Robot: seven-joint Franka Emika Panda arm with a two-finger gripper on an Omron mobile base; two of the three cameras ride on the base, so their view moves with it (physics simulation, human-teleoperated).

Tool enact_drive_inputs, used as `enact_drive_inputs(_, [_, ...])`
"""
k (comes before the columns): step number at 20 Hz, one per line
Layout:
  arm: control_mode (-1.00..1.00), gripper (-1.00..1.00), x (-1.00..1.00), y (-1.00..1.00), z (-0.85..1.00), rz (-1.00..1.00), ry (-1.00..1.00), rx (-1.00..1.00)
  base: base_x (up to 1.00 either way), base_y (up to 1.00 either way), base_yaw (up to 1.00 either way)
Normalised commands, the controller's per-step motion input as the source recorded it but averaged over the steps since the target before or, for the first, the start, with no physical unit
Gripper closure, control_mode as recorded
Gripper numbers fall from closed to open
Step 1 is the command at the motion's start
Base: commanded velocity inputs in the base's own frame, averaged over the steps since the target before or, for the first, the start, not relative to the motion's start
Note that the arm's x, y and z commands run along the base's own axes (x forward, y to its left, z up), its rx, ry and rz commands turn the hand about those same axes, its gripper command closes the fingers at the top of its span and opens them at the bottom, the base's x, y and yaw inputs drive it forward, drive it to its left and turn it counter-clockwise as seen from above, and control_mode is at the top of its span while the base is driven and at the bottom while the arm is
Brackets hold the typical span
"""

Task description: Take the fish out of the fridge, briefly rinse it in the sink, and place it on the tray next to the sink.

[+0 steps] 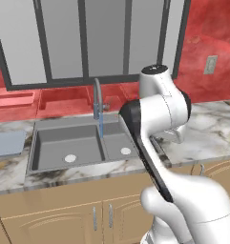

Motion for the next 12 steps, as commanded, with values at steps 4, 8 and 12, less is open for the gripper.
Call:
enact_drive_inputs(4, [-1.00,1.00,-0.25,0.00,0.32,-0.15,-0.31,-0.19,0.00,0.00,0.00])
enact_drive_inputs(8, [-1.00,1.00,-0.02,0.00,0.00,-0.01,0.00,0.00,0.00,0.00,0.00])
enact_drive_inputs(12, [1.00,1.00,-0.56,0.21,-0.19,0.00,0.00,0.00,-0.18,0.22,-0.01])
